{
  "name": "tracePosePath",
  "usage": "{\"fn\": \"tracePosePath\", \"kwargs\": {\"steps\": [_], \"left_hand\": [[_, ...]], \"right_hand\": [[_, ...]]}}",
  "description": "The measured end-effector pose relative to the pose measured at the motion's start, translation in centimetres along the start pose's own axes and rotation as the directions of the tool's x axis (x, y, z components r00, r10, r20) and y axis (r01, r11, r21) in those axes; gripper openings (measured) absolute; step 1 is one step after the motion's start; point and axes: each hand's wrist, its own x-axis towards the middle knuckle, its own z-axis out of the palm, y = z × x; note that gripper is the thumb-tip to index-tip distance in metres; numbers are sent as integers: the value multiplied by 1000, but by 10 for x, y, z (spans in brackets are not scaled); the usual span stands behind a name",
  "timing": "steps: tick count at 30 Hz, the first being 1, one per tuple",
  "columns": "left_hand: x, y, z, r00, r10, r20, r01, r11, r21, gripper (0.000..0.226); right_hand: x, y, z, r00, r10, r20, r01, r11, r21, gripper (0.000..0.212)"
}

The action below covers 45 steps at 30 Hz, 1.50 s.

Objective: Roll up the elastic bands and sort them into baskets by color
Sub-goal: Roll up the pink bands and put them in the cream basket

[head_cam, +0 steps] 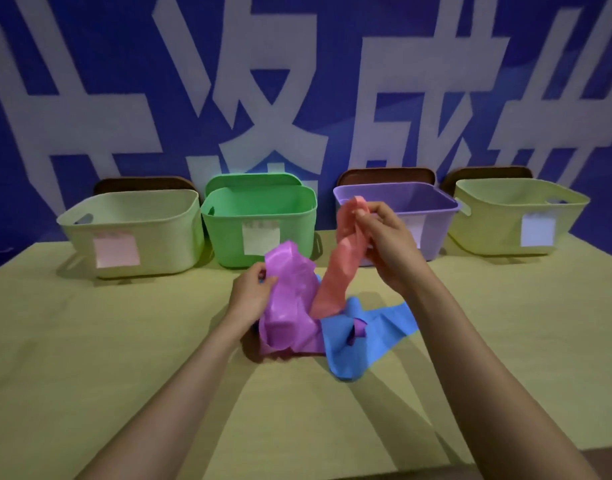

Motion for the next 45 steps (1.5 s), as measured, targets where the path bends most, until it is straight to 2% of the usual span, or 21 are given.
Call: {"fn": "tracePosePath", "kwargs": {"steps": [1, 3, 4, 5, 7, 8, 10, 13, 15, 18, 19, 21, 25, 27, 30, 34, 36, 39, 41, 43, 45], "left_hand": [[-3, 3, -5, 1000, 16, 19, -17, 998, 61, 26], [-10, 16, -13, 997, 82, 9, -82, 995, 61, 33], [-15, 27, -17, 991, 134, -18, -134, 991, -29, 33], [-22, 40, -22, 984, 174, -24, -175, 966, -188, 29], [-37, 67, -32, 972, 217, 94, -134, 832, -538, 31], [-42, 77, -36, 952, 260, 163, -107, 779, -618, 33], [-48, 87, -41, 918, 343, 198, -169, 792, -587, 18], [-46, 93, -48, 936, 347, 66, -273, 828, -490, 21], [-43, 103, -57, 954, 298, -22, -253, 767, -590, 20], [-34, 125, -77, 972, 201, -121, -221, 614, -758, 19], [-30, 130, -84, 975, 174, -141, -218, 591, -777, 17], [-24, 137, -92, 978, 147, -149, -208, 625, -752, 11], [-23, 125, -92, 990, 140, -11, -107, 697, -709, 6], [-23, 112, -90, 986, 136, 95, -31, 715, -699, 10], [-23, 92, -90, 963, 106, 248, 103, 706, -701, 7], [-25, 75, -85, 938, 93, 335, 126, 808, -576, 17], [-28, 76, -81, 932, 120, 343, 105, 815, -570, 15], [-34, 87, -77, 930, 222, 291, 23, 757, -653, 33], [-37, 96, -74, 930, 292, 223, -76, 746, -662, 37], [-38, 103, -70, 948, 299, 110, -159, 742, -651, 33], [-35, 106, -70, 962, 272, -24, -215, 700, -681, 18]], "right_hand": [[-2, -14, 7, 999, 2, 37, -3, 999, 40, 14], [-5, -38, 20, 994, -21, 105, 14, 998, 68, 14], [-7, -48, 26, 989, -40, 140, 33, 998, 48, 14], [-8, -57, 32, 984, -54, 171, 50, 998, 28, 14], [-9, -70, 41, 976, -76, 206, 80, 997, -6, 16], [-9, -76, 45, 973, -83, 214, 87, 996, -9, 17], [-9, -86, 50, 969, -94, 228, 87, 995, 43, 17], [-11, -99, 53, 968, -136, 211, 109, 985, 135, 11], [-13, -106, 53, 972, -167, 168, 138, 975, 175, 5], [-11, -112, 51, 979, -172, 110, 151, 972, 177, 6], [-10, -112, 50, 980, -168, 107, 149, 975, 166, 7], [-7, -108, 48, 983, -158, 98, 142, 978, 155, 8], [1, -100, 43, 994, -108, 34, 103, 985, 141, 11], [4, -97, 42, 997, -68, 48, 59, 985, 160, 16], [8, -90, 42, 995, -36, 90, 29, 997, 76, 25], [8, -81, 46, 994, -19, 111, 15, 999, 35, 19], [7, -78, 48, 992, -22, 121, 18, 999, 35, 18], [2, -72, 51, 981, -30, 189, 34, 999, -17, 17], [0, -70, 52, 967, -47, 250, 60, 997, -46, 10], [-2, -69, 52, 958, -63, 281, 86, 994, -70, 5], [-1, -68, 51, 962, -71, 264, 96, 992, -86, 5]]}}
